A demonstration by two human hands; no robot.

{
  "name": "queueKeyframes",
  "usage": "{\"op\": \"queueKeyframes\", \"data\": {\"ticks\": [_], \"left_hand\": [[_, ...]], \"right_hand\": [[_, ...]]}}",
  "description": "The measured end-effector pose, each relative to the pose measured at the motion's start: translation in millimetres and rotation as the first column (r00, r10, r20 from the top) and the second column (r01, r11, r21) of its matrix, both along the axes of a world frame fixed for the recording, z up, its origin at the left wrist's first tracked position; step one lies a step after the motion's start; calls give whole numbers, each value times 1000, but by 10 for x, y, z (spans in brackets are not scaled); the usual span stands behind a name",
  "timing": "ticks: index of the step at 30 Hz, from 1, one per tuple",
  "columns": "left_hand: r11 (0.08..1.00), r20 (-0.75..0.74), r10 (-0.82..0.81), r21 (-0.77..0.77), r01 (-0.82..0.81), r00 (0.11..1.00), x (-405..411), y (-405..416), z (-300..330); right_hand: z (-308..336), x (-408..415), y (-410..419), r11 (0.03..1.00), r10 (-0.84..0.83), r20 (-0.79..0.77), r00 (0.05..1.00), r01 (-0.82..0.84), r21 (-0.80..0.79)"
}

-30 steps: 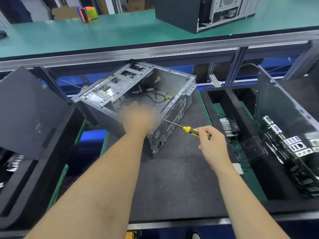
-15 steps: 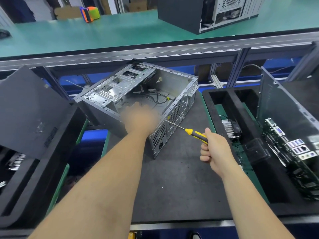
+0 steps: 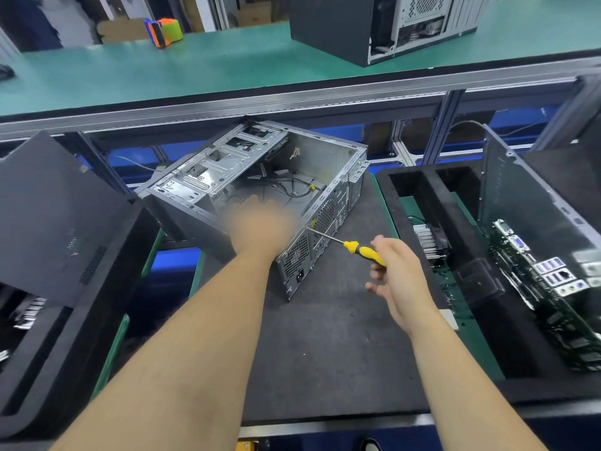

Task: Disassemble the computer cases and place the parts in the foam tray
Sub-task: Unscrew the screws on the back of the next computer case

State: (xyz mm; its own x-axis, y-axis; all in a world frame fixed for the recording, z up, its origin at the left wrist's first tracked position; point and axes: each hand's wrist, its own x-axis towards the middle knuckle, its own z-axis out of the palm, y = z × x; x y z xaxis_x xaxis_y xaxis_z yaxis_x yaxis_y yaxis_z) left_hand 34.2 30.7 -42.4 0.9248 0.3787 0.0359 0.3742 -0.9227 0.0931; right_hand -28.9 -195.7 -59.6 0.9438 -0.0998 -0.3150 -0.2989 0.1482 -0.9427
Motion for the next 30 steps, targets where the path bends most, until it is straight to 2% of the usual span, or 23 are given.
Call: {"op": "queueKeyframes", "data": {"ticks": [1,3,5,8,10,12,13,14,16,19,22,24,26,28,30], "left_hand": [[1000,6,-2,0,2,1000,-1,3,-5],[1000,9,-1,-5,1,1000,-5,5,-13],[1000,7,-1,-11,1,1000,0,4,-15],[1000,3,1,-14,-1,1000,5,3,-18],[1000,1,1,-13,-1,1000,7,4,-19],[1000,0,2,-14,-2,1000,9,4,-15],[1000,-1,4,-15,-4,1000,10,3,-13],[1000,-1,5,-16,-5,1000,9,2,-10],[1000,1,2,-15,-2,1000,1,2,-4],[1000,6,1,-20,-1,1000,-12,-2,6],[1000,7,5,-27,-5,1000,-16,-5,14],[1000,10,3,-26,-3,1000,-18,-2,17],[1000,11,4,-27,-4,1000,-17,-4,18],[1000,10,6,-25,-6,1000,-20,-5,14],[1000,10,9,-30,-8,1000,-19,-5,19]], "right_hand": [[4,6,-5,992,-3,-132,991,19,126],[-3,8,-35,976,48,-308,950,21,217],[-30,6,-36,981,90,-309,947,-30,193],[-49,-4,-22,988,72,-172,982,-46,150],[-90,-19,-58,994,91,-13,996,-92,-52],[-151,-51,-103,929,155,132,979,-99,-357],[-170,-62,-108,896,178,187,966,-81,-436],[-184,-71,-105,891,178,226,958,-59,-451],[-181,-75,-79,929,115,244,963,-18,-368],[-102,-40,-19,992,-16,161,987,36,-118],[-32,7,39,998,-38,-57,998,41,50],[-23,20,25,998,-10,-186,982,23,64],[-39,16,9,998,7,-157,988,4,67],[-54,2,8,1000,4,-34,999,-3,28],[-92,-11,-11,989,24,123,992,-5,-149]]}}
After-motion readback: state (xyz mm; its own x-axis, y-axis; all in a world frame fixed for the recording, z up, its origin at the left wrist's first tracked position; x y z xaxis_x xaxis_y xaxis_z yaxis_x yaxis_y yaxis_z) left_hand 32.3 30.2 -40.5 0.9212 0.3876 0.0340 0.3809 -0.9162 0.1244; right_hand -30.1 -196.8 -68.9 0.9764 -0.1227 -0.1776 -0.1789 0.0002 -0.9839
